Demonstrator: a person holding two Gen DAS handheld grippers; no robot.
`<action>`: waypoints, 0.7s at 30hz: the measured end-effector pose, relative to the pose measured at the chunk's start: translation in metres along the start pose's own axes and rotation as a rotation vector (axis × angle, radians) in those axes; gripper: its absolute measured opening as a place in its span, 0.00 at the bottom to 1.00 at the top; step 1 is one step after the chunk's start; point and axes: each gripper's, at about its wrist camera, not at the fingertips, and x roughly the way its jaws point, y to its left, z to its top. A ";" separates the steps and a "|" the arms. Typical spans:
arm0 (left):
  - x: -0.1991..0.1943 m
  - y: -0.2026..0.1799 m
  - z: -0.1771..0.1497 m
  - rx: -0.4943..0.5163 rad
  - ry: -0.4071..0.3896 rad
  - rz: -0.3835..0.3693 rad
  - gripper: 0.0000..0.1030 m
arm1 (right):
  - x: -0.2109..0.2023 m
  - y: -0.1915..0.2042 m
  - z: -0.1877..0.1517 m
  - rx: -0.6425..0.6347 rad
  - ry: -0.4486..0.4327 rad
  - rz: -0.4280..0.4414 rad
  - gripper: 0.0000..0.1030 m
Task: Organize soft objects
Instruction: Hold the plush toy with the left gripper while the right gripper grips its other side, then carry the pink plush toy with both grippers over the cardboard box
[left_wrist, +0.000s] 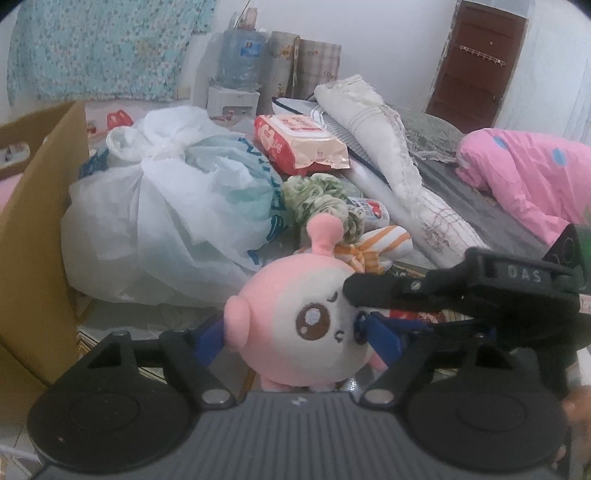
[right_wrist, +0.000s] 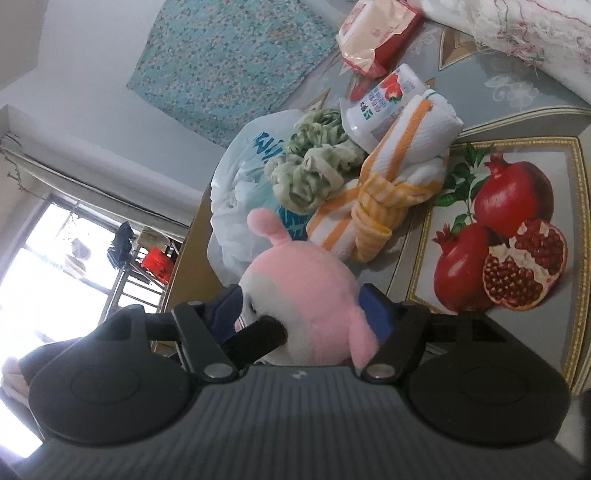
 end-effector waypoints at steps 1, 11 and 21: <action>-0.002 -0.002 0.001 0.005 -0.003 0.004 0.78 | 0.000 0.000 0.000 0.003 0.003 -0.001 0.64; -0.062 -0.012 0.027 0.077 -0.178 0.107 0.79 | -0.012 0.057 0.012 -0.088 0.011 0.092 0.64; -0.137 0.061 0.087 0.023 -0.324 0.309 0.79 | 0.087 0.198 0.066 -0.305 0.218 0.248 0.70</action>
